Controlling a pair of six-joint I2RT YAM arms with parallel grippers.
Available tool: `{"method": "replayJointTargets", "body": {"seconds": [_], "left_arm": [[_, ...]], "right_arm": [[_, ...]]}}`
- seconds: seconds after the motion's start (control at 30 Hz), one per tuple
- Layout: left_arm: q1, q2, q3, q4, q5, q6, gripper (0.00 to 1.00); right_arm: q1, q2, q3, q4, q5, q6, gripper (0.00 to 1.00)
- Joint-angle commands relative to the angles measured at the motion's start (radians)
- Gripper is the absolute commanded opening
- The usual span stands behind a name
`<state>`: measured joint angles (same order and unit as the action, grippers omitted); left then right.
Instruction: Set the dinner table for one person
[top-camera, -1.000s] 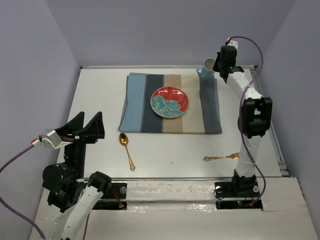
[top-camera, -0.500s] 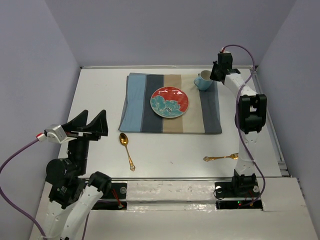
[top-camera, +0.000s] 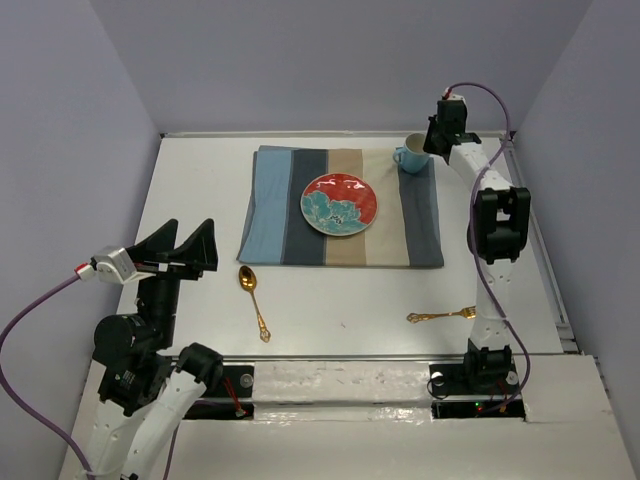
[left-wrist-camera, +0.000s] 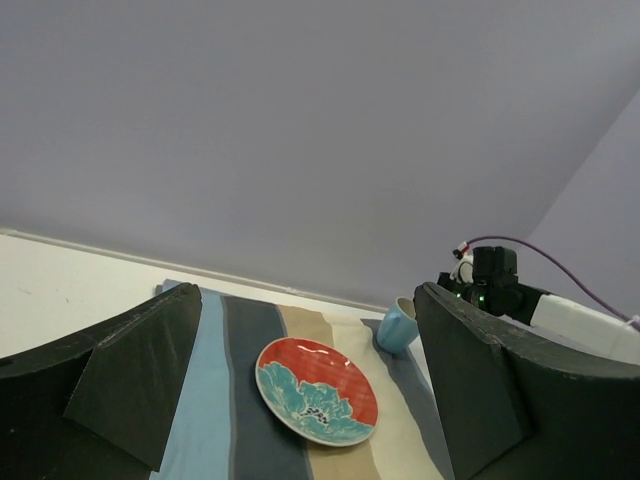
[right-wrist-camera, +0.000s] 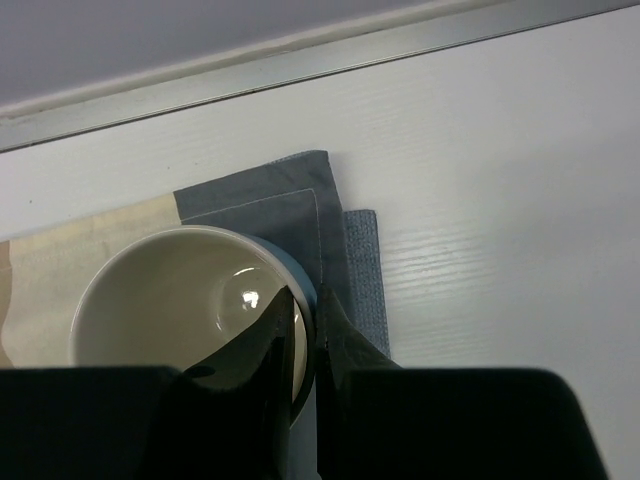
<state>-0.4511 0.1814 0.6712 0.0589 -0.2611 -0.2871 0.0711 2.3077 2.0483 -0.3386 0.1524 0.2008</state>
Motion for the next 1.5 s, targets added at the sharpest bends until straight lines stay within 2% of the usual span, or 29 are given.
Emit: {"method": "replayJointTargets", "body": {"seconds": [0.0, 0.07, 0.1, 0.23, 0.27, 0.4, 0.47, 0.57, 0.7, 0.9, 0.97, 1.1, 1.17, 1.47], "left_arm": [[0.005, 0.016, -0.001, 0.033, 0.013, 0.003, 0.99], [0.005, 0.02, -0.001, 0.033, 0.014, 0.003, 0.99], [0.006, 0.02, -0.001, 0.033, 0.014, 0.003, 0.99], [0.005, 0.02, 0.001, 0.033, 0.017, 0.0, 0.99], [0.006, 0.018, -0.001, 0.033, 0.019, -0.001, 0.99], [0.008, 0.02, 0.002, 0.032, 0.017, 0.0, 0.99], [0.009, 0.018, 0.004, 0.027, 0.017, -0.003, 0.99], [0.012, 0.018, 0.004, 0.024, 0.01, -0.004, 0.99], [0.015, 0.032, 0.007, 0.016, -0.009, -0.001, 0.99], [0.022, 0.044, 0.007, 0.013, -0.02, -0.001, 0.99], [0.026, 0.046, 0.007, 0.013, -0.021, -0.001, 0.99], [0.035, 0.033, 0.008, 0.013, -0.018, -0.007, 0.99], [0.046, 0.026, 0.01, 0.013, -0.023, -0.003, 0.99], [0.049, 0.02, 0.008, 0.016, -0.018, -0.001, 0.99]], "right_arm": [[-0.004, 0.021, 0.079, 0.038, 0.022, -0.026, 0.0], [-0.004, 0.027, 0.079, 0.035, 0.029, -0.026, 0.01], [-0.004, 0.024, 0.078, 0.032, 0.027, -0.031, 0.12], [-0.004, -0.027, 0.061, 0.029, 0.004, -0.011, 0.32], [-0.004, -0.059, 0.056, 0.026, -0.005, -0.006, 0.42], [-0.004, -0.175, 0.007, 0.019, -0.079, 0.044, 0.56], [0.015, -0.232, -0.036, 0.026, -0.131, 0.084, 0.58], [0.108, -0.37, -0.201, 0.109, -0.183, 0.12, 0.59], [0.309, -0.534, -0.558, 0.262, -0.189, 0.155, 0.63], [0.727, -0.657, -0.827, 0.368, -0.07, 0.157, 0.59], [0.768, -0.662, -0.846, 0.369, -0.041, 0.154, 0.59], [0.968, -0.631, -0.886, 0.359, 0.028, 0.163, 0.6], [1.018, -0.591, -0.869, 0.342, 0.062, 0.178, 0.6], [1.156, -0.299, -0.633, 0.251, 0.079, 0.207, 0.59]]}}
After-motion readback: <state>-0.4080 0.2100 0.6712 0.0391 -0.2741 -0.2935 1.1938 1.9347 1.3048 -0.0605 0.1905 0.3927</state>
